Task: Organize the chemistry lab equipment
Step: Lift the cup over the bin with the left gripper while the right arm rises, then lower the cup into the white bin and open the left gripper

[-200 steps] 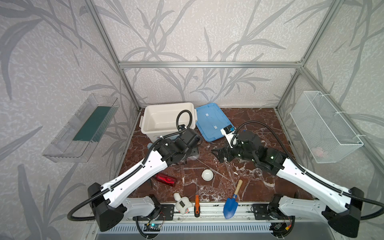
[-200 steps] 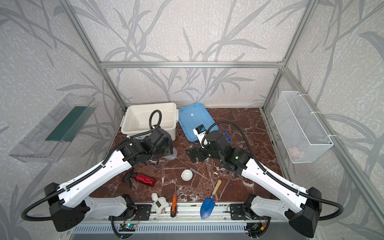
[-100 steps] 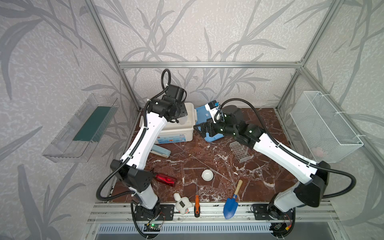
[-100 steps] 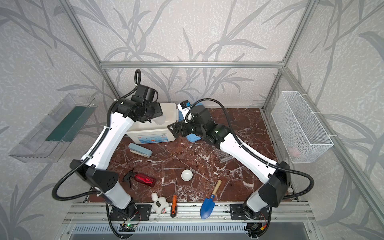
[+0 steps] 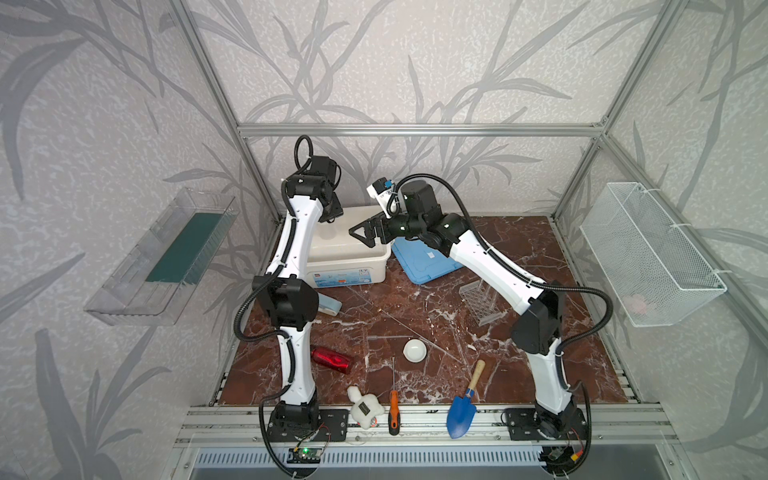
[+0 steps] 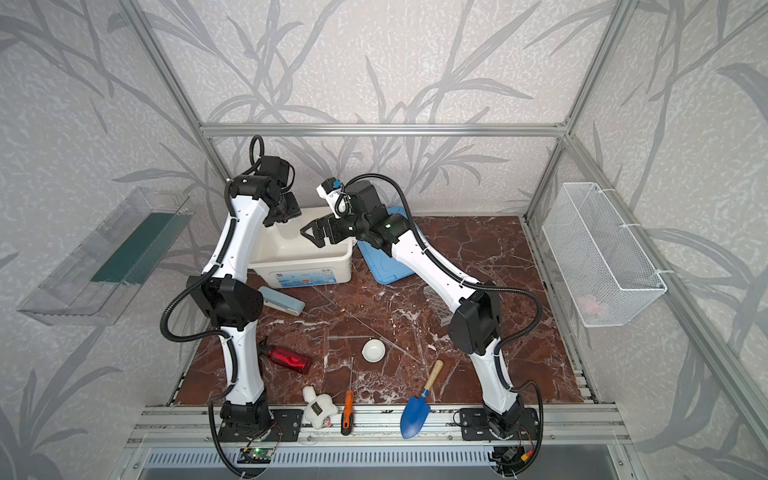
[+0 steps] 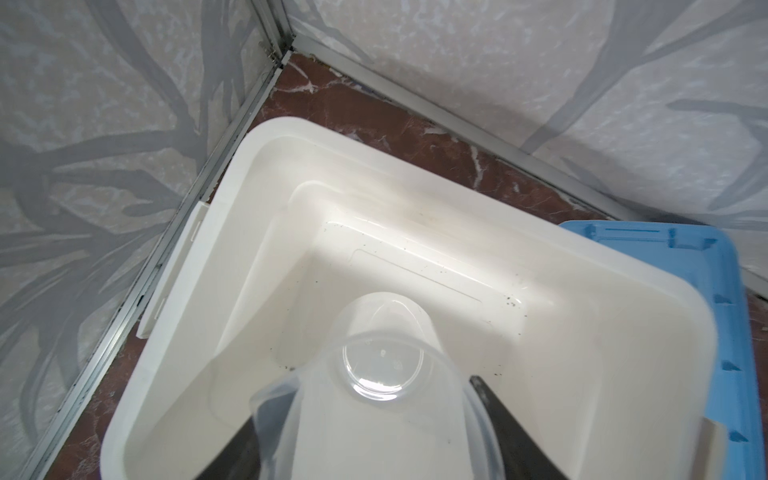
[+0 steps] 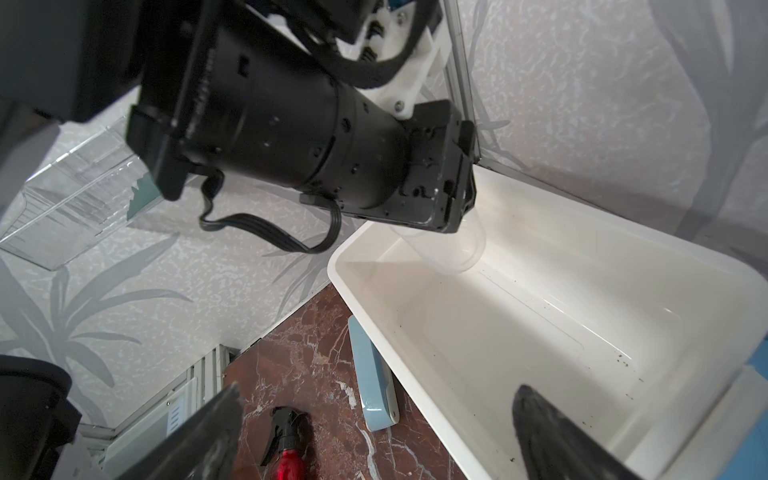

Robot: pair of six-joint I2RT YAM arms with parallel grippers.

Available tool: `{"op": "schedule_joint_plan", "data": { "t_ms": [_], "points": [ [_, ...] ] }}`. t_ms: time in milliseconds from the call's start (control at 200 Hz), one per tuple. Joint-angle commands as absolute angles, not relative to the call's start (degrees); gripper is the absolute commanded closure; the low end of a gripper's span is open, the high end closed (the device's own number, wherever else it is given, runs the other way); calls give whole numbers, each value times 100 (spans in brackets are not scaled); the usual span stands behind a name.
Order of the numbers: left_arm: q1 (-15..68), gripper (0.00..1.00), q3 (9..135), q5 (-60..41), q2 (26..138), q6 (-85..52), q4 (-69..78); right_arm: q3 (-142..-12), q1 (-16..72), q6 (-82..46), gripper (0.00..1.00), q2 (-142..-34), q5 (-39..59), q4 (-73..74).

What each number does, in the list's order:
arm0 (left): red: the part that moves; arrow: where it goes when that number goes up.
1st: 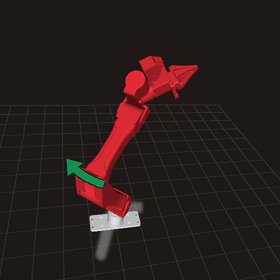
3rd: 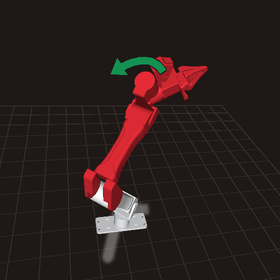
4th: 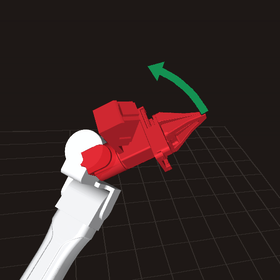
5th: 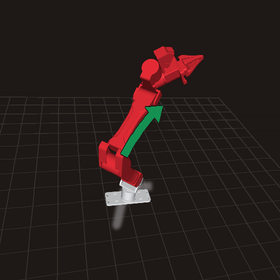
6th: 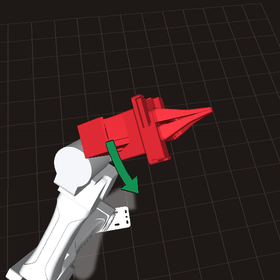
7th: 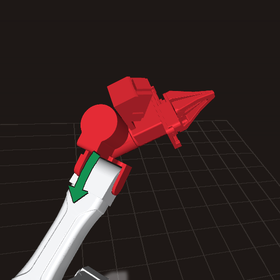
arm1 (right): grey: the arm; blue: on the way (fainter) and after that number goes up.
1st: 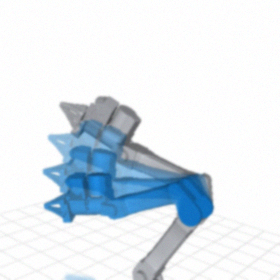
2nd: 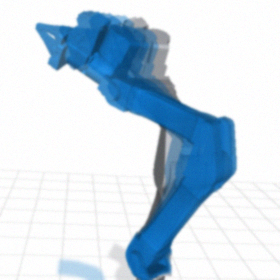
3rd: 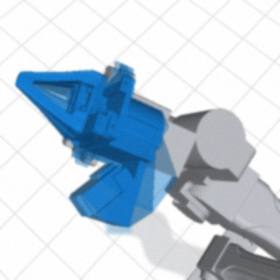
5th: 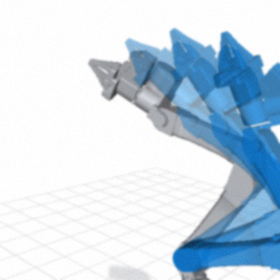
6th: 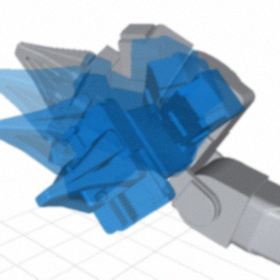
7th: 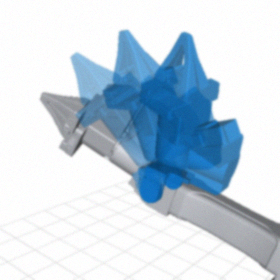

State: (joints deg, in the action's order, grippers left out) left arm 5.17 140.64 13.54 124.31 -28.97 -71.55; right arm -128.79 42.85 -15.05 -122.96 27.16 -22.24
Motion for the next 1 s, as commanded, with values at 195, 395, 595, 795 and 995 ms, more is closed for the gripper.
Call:
{"op": "schedule_joint_plan", "data": {
  "t_ms": [195, 395, 595, 795, 995],
  "points": [
    [302, 35, 13546, 1756, 12568, -2649, -6826, -13519, 4289, -1232, 1, -12900, 3101, -2622],
    [142, 32, 13148, 1276, 12627, -2552, -6320, -13348, 4291, -1195, 1, -12921, 2932, -2513],
    [2, 32, 12941, 1269, 12856, -2558, -6157, -13189, 4289, -1222, 1, -12912, 2857, -2414],
    [-64, 32, 12940, 1304, 13143, -2383, -5969, -12689, 4289, -1244, 1, -12729, 2821, -2113],
    [-101, 32, 12952, 1228, 13313, -2292, -5766, -12515, 4289, -1294, 1, -12700, 2835, -1971]
  ]
}}
